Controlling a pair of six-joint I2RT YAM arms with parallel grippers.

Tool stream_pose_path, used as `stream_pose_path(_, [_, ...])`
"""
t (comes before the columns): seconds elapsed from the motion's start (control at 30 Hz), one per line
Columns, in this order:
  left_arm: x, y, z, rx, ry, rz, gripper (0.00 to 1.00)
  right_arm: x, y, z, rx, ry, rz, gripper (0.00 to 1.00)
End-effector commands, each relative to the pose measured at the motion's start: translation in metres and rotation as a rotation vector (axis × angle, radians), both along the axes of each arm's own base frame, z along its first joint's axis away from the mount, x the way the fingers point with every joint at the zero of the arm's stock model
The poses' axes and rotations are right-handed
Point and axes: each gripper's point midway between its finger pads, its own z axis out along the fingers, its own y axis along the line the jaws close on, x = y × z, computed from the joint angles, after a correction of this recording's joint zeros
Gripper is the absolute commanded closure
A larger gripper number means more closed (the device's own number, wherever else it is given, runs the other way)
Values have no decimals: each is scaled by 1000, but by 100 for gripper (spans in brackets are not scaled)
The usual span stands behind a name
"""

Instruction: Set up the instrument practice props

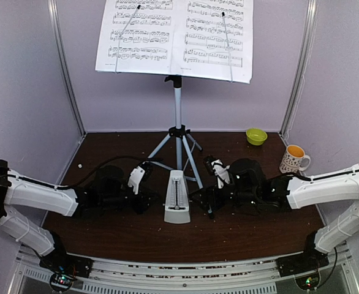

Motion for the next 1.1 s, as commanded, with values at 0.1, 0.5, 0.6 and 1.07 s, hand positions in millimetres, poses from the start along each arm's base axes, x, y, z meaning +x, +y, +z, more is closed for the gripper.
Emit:
stream_pose_path(0.1, [4,-12,30,-65,-52,-55,74,-8,22,27,108,-74,113,13])
stream_pose_path(0.5, [14,-21,45,-67,-82,-49,74,8,50,36,131,-71,106,18])
stream_pose_path(0.6, [15,-23,45,-67,-79,-51,74,12,52,34,132,-65,86,22])
stream_pose_path(1.07, [15,-25,43,-69,-74,-58,74,25,52,19,100,-53,7,43])
